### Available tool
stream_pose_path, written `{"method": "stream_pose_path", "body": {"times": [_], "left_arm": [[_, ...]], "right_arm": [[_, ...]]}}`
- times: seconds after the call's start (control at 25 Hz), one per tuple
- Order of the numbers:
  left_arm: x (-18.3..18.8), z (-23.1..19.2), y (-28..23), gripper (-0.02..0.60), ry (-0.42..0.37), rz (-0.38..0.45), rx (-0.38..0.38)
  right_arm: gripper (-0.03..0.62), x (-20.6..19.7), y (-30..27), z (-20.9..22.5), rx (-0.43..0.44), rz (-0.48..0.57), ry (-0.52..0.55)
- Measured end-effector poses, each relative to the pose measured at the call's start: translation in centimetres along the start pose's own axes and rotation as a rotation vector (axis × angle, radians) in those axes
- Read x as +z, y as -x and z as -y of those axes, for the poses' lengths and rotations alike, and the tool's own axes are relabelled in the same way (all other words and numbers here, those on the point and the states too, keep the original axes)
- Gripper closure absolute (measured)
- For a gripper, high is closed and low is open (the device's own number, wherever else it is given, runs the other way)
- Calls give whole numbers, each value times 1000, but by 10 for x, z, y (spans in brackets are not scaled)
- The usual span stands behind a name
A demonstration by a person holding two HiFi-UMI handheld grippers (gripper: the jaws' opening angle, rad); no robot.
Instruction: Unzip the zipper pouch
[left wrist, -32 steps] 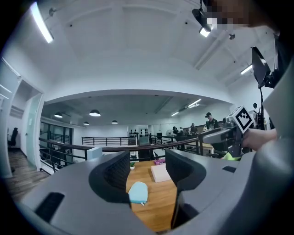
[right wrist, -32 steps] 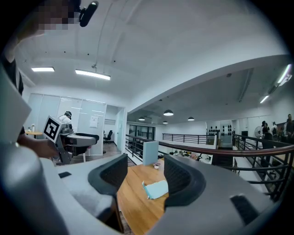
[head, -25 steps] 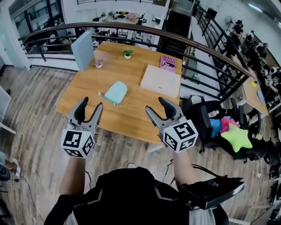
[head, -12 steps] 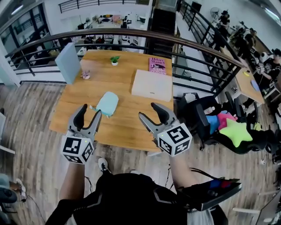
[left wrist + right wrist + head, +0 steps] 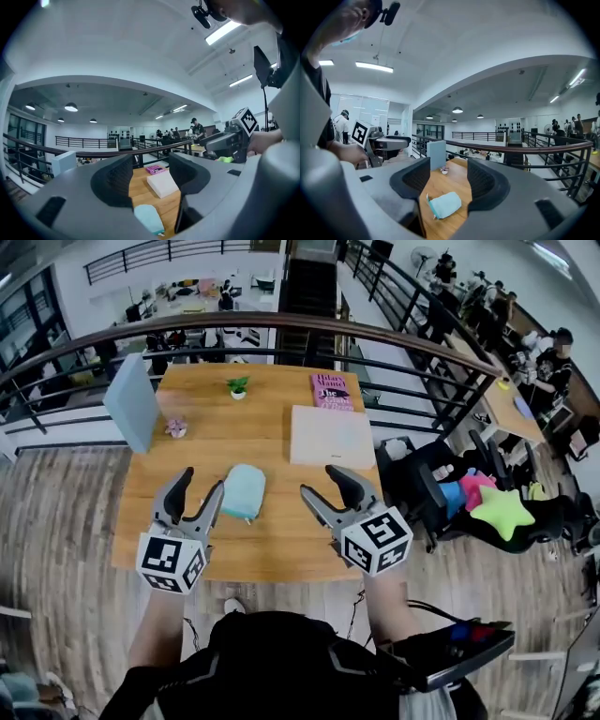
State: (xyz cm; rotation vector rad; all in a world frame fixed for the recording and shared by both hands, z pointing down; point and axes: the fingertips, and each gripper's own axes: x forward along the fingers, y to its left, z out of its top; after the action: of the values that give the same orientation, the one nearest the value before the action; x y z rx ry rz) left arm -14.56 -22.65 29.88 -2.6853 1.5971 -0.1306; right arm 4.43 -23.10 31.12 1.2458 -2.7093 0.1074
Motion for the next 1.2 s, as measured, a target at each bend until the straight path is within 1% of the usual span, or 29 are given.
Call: {"method": "stream_pose_path", "body": {"times": [0.36, 0.48, 0.56, 0.76, 0.92, 1.0, 1.2], "left_arm": [[-17, -58, -14, 336, 31, -7, -106], [-26, -67, -17, 336, 39, -22, -120], [-34, -67, -19, 336, 44, -35, -118], [-67, -65, -19, 336, 72, -108, -70], [-92, -64, -33, 336, 93, -156, -40], [-109, -58, -35, 336, 108, -186, -27], [-158, -43, -36, 336, 186, -283, 25]], "right_arm": [[339, 5, -48, -14, -96, -16, -11], [341, 1, -56, -15, -110, -28, -16], [341, -7, -61, -13, -102, -43, -15], [342, -35, -78, -6, -25, -99, -20], [347, -61, -103, 8, 45, -136, -21], [352, -80, -112, 13, 90, -167, -24], [364, -137, -135, 19, 212, -251, -25]]}}
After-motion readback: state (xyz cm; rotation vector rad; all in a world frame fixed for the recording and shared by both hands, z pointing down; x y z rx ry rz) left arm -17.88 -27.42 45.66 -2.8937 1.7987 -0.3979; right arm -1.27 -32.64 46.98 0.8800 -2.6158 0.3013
